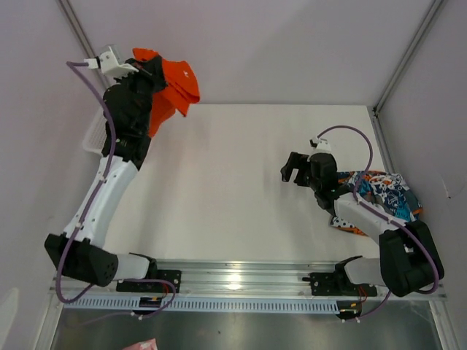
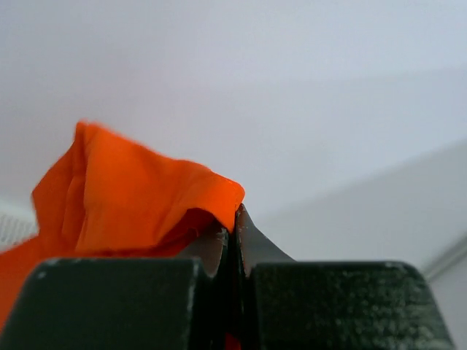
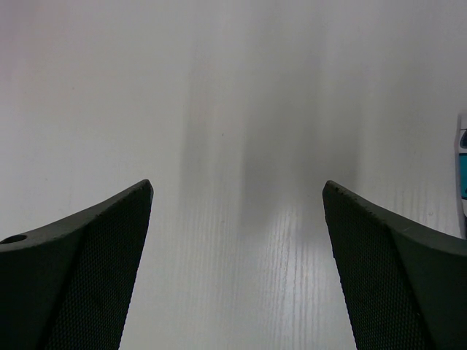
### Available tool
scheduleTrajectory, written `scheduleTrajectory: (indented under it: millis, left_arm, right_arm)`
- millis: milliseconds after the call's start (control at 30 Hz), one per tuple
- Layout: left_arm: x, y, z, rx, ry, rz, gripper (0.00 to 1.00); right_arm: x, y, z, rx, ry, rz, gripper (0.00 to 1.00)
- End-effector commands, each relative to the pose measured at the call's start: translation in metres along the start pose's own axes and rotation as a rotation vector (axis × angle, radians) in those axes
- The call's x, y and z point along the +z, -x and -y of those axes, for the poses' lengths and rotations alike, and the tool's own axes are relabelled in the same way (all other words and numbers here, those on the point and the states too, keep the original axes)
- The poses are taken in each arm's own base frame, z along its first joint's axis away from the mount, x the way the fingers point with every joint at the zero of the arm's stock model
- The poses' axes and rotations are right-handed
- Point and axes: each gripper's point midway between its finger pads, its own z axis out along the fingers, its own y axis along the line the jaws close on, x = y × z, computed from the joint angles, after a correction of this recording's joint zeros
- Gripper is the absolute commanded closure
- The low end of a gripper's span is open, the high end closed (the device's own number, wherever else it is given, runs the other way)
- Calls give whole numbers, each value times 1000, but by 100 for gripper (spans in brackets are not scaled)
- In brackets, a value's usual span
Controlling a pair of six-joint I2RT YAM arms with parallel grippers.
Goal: Fold and stack the shorts
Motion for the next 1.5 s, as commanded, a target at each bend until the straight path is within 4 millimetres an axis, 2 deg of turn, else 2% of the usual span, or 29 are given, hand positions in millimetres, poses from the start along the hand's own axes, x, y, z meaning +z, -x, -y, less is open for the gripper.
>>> scheduleTrajectory:
  millis: [0,33,100,167,233,333,400,433,500,600,667,700,767,800,933,967,1000,1133,1167,1200,1233,1300,1333,1433,1467]
  left_arm:
    - [-42,87,47,27,-108,187,100]
    - [-49,81,51,-4,-114,146,100]
    - [-70,90,63,-35,-156,133,100]
    - [-81,86,73,-78,-190,101,100]
    - [-90,92,82,-132,-222,86,100]
    - [-93,106,99,-152,-281,97,99]
    - [-88,134,108,-148,-270,138,99]
    - [-85,137,109,-129,-266,140,99]
    - [-87,165,128,-144,-321,175,100]
    - [-95,179,156,-173,-434,148,100]
    - [-100,171,164,-208,-470,92,100]
    - [-106,156,162,-223,-465,33,100]
    - [-122,155,166,-239,-496,11,100]
    - [-134,145,160,-260,-491,-22,100]
    - [-169,146,144,-273,-458,-58,100]
    - [-174,139,136,-265,-426,-81,100]
    - [-188,150,130,-261,-416,-58,100]
    - [-203,172,121,-231,-367,-21,100]
    - [-202,168,119,-214,-352,-41,100]
    - [-202,178,123,-209,-360,-28,100]
    - [-194,180,128,-204,-363,-31,100]
    - [-181,170,133,-199,-369,-64,100]
    - [-165,163,144,-200,-396,-85,100]
    - [-135,129,168,-241,-490,-181,100]
    - [-108,90,174,-265,-496,-267,100]
  right_arm:
    - [-11,30,-11,11,35,126,2]
    - [-13,31,-11,12,34,134,2]
    - [-16,35,-9,15,28,153,2]
    - [-18,36,-6,16,16,164,2]
    - [-20,38,-5,24,10,175,2]
    - [-23,40,-6,28,19,191,2]
    - [-23,39,-6,29,20,191,2]
    - [-23,39,-6,29,18,192,2]
    - [-25,40,-5,28,14,198,2]
    - [-27,43,-2,29,6,216,2]
    - [-29,44,-3,30,11,225,2]
    - [-30,44,-4,27,16,228,2]
    - [-31,44,-3,30,15,232,2]
    - [-31,43,-3,27,15,228,2]
    - [-31,43,-6,31,30,228,2]
    - [-31,42,-7,31,35,224,2]
    - [-31,42,-8,32,41,225,2]
    - [-30,40,-12,32,55,220,2]
    - [-30,40,-13,31,58,219,2]
    - [-30,39,-15,28,62,217,2]
    - [-30,40,-14,28,60,217,2]
    - [-31,40,-15,23,60,218,2]
    - [-30,39,-14,23,56,215,2]
    - [-30,38,-11,18,43,213,2]
    - [-29,38,-10,14,35,215,2]
